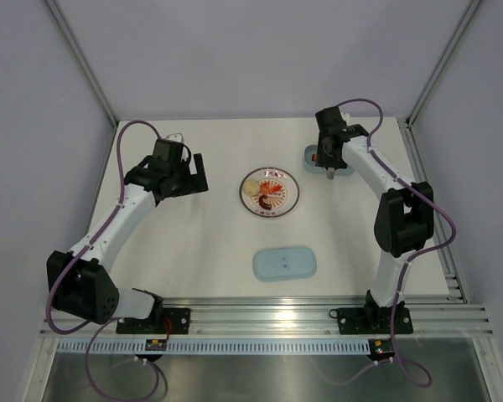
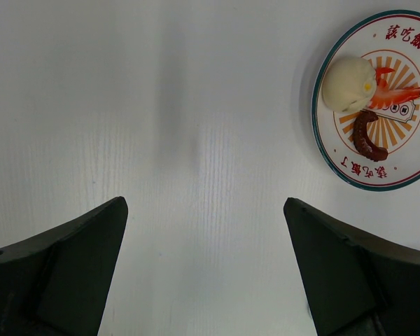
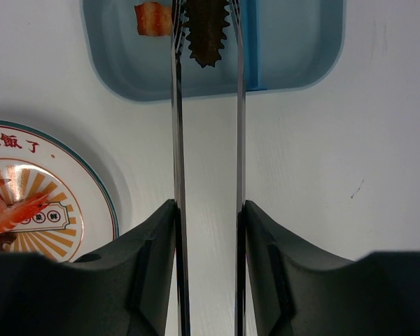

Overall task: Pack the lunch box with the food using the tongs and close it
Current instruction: Place the fake food in the packing box, then pick up the fake food from the plate.

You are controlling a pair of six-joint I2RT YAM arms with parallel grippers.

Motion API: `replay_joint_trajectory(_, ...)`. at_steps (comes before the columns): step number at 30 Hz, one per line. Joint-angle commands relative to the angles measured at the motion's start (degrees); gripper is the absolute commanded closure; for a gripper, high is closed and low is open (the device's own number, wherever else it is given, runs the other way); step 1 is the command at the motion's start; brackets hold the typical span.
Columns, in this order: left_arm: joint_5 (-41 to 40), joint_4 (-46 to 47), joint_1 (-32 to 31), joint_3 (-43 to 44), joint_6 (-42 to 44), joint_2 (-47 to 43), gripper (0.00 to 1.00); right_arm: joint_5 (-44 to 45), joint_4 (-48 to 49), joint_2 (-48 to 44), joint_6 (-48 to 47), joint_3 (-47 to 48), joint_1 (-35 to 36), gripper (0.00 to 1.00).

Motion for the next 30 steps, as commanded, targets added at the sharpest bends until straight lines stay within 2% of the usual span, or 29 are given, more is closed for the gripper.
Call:
replay_joint_trajectory(1, -0.97, 1.21, 0.03, -0.09, 0.41, -1.99, 0.01, 0.2, 0.54, -3.52, -0.95, 3.04, -0.4, 0.5)
replay_joint_trajectory(10, -1.14, 1.21, 0.03, -0.27, 0.59, -2.35, 0.01, 0.02, 0.37, -3.52, -0.95, 3.04, -0.4, 0.5)
replay_joint_trajectory(17, -1.14, 1.3, 0.12, -0.45, 0.5, -2.26, 0.01, -2.08, 0.1, -6.41, -0.69, 3.13, -0.32, 0.69)
replay_joint_trajectory(21, -1.14, 1.39, 0.03, -0.45, 0.5, -2.0, 0.01, -4.54, -0.07, -10.62, -0.69, 2.26, 0.03, 0.73)
replay_joint_trajectory(24, -1.32, 1.47, 0.03, -0.36, 0.5, -1.73, 0.01, -6.39, -0.86, -13.79, -0.6, 0.42, 1.35, 0.73)
replay_joint_trajectory(30, -1.93, 1.38, 0.03, 0.61, 0.68, -0.94, 0.01, -8.59, -1.22, -21.78, -1.13, -7.74, 11.1, 0.67)
